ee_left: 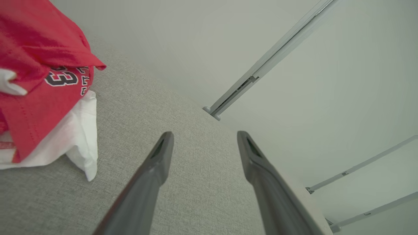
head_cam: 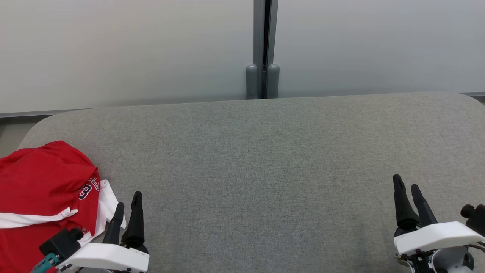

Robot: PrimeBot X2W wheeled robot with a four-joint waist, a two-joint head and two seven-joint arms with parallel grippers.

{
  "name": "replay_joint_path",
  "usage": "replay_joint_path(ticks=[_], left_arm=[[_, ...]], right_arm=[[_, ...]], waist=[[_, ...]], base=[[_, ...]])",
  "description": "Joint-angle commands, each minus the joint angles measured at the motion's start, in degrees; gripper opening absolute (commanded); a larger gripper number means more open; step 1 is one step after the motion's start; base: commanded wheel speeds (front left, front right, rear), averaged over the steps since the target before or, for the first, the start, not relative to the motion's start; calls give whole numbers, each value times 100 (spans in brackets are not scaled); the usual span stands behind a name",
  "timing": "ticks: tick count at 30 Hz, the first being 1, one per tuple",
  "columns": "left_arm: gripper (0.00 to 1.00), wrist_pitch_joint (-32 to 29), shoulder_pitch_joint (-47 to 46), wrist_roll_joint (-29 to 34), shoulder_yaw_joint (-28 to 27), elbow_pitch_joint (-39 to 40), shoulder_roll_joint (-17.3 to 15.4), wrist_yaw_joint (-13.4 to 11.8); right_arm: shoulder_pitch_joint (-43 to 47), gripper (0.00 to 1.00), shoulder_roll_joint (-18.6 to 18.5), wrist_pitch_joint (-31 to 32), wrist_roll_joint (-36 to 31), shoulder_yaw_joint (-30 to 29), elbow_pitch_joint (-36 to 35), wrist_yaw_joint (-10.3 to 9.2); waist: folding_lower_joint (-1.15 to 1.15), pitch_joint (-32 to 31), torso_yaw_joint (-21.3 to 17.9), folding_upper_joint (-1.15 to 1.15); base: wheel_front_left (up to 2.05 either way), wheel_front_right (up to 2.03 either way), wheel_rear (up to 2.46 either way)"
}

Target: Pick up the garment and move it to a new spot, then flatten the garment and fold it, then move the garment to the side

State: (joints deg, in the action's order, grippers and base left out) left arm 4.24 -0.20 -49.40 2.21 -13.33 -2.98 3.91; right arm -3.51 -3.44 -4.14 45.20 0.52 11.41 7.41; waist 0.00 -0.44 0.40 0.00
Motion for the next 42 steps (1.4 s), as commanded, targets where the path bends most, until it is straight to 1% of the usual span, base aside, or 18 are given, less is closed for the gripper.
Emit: replay_joint_path(ticks=[1,7,8,23,31,42], left_arm=[[100,74,-38,283,23,123,-51,-38],[100,183,26,776,58,195,-53,-63],[100,183,26,776,58,195,-53,-63],[100,424,129,1824,48,332,-56,-74],[100,547,140,2311,50,227,-55,-55],[100,695,156,2864,-97,95,-57,-92]], right_arm=[[-30,100,-62,-90,-273,26,-64,9],[-30,100,-69,-199,-739,94,-30,10],[-30,100,-69,-199,-739,94,-30,10],[33,100,-84,-443,-1758,238,37,11],[61,100,-74,-560,-2205,273,96,11],[120,100,-56,-709,-2749,311,117,12]], waist=[[0,-5,5,0],[0,-16,14,0],[0,-16,14,0],[0,-29,28,0],[0,-31,26,0],[0,-44,46,0]], base=[[0,0,0],[0,0,0],[0,0,0],[0,0,0],[0,0,0],[0,0,0]])
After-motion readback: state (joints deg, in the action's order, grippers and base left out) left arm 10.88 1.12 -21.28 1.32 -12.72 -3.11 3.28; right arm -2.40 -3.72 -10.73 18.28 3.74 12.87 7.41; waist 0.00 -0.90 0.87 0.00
